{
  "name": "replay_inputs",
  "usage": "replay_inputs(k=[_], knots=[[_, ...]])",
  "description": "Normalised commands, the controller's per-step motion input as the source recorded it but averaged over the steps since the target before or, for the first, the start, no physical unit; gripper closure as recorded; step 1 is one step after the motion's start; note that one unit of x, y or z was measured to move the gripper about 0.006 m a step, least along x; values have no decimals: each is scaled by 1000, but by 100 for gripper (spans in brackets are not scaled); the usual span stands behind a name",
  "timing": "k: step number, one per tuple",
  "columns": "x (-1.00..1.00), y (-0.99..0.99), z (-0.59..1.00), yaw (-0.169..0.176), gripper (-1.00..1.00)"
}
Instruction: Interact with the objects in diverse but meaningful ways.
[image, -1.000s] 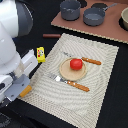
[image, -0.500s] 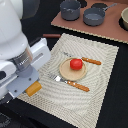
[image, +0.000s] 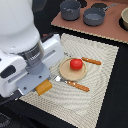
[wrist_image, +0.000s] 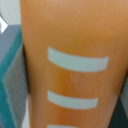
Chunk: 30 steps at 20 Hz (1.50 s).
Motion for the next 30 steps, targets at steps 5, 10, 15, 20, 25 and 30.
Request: replay_inputs(k=[5, 10, 15, 20, 25, 30], knots=[[842, -182, 0, -73, 100], [861, -231, -5, -72, 100], [862, -155, -21, -47, 100], [601, -10, -110, -3, 100], [222, -3, -109, 0, -100], [107, 0, -78, 0, -100]])
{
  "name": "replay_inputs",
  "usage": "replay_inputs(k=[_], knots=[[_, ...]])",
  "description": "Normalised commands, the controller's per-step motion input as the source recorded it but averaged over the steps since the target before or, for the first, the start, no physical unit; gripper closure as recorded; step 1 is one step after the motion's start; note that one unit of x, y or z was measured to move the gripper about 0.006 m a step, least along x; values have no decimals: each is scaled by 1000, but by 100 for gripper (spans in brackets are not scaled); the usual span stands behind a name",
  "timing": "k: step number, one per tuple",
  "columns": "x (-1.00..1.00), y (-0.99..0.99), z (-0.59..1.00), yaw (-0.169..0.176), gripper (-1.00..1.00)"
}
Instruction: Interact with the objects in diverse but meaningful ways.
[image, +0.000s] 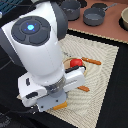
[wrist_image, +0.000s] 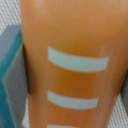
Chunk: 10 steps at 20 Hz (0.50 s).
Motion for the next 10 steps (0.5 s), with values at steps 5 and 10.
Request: replay_inputs(k=[5, 10], knots=[[202, 11, 157, 0, -100], [-7, 246, 1000, 1, -100]])
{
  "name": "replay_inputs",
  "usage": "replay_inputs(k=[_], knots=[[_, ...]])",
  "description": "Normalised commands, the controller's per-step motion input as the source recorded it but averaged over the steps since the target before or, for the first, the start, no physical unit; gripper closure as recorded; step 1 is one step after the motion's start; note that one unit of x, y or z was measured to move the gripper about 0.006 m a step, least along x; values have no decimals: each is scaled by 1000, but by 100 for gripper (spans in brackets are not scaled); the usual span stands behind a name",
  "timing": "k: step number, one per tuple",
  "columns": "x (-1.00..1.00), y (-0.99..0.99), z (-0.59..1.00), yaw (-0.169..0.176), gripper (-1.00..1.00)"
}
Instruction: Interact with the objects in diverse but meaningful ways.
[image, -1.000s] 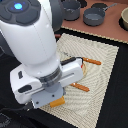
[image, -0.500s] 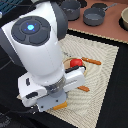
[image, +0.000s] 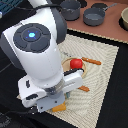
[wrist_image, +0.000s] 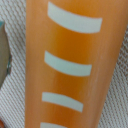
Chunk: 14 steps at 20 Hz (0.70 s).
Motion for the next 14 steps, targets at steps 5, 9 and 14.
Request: replay_inputs(k=[5, 9, 14], knots=[[-159, 438, 1000, 29, -100], [-402, 609, 696, 37, -100], [-541, 706, 426, 46, -100]])
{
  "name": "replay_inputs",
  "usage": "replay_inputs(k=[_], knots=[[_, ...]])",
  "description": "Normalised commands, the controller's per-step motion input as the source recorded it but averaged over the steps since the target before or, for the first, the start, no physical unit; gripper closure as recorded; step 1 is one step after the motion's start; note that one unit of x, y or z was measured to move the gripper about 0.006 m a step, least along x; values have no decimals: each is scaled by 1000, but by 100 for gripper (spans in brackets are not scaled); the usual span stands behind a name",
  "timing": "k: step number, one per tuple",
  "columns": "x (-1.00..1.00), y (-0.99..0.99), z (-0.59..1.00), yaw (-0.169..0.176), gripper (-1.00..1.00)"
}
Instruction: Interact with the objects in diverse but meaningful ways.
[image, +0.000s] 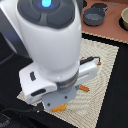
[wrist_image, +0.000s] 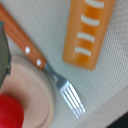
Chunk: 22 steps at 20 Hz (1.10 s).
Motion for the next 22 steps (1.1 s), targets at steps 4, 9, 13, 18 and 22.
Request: replay_inputs(k=[4, 9, 13, 18, 22], knots=[[-595, 737, 322, 48, -100], [-623, 671, 239, 46, -100], [-645, 529, 55, 52, -100], [-662, 483, 0, 48, -100], [-655, 467, 0, 48, -100]])
